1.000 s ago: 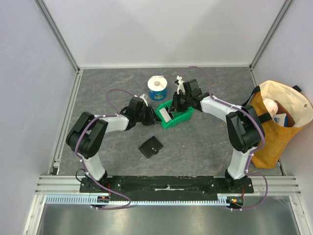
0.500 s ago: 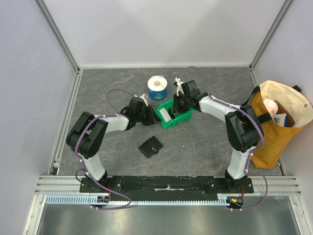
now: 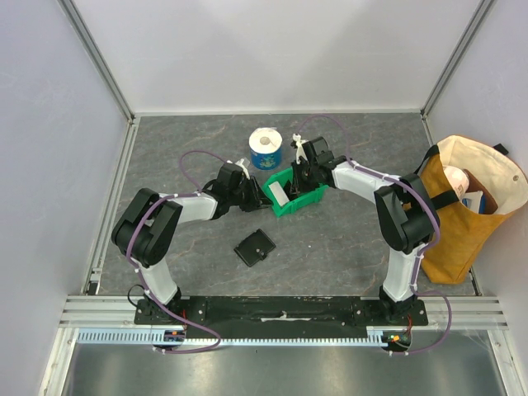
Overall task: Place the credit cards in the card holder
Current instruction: Pick up the credit card from the storage box.
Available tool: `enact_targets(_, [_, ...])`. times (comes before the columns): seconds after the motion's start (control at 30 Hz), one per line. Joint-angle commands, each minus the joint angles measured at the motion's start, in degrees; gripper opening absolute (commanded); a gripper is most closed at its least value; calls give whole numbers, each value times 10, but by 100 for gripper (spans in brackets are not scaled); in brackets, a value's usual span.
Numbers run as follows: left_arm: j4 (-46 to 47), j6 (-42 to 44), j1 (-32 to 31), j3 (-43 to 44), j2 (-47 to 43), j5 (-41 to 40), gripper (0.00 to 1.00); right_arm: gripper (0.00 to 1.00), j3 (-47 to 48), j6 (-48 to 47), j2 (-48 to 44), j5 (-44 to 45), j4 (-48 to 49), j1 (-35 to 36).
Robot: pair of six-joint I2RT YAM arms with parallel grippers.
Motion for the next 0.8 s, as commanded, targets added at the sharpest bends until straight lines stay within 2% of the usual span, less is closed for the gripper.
enact_targets(0.0, [4, 23, -1, -1, 1, -9, 35, 0, 28, -18, -22, 30, 1, 1])
enact_targets(0.03, [6, 23, 0, -7, -7, -15, 42, 0, 28, -20, -29, 38, -1, 1])
enact_targets(0.2, [12, 25, -1, -31, -47, -35, 64, 0, 27, -36, -71, 79, -3, 1])
enact_targets(0.37, [11, 29, 0, -58, -99, -57, 73, 0, 21, -35, -113, 97, -3, 1])
enact_targets(0.53, [-31, 44, 0, -88, -175, -98, 85, 0, -21, -3, -180, 90, 1, 1])
enact_targets(0.67, [-81, 62, 0, -110, -230, -133, 84, 0, -103, 71, -255, 36, 39, 11])
enact_targets(0.77, [-106, 74, 0, -146, -271, -160, 78, 0, -178, 159, -311, 41, 86, 54])
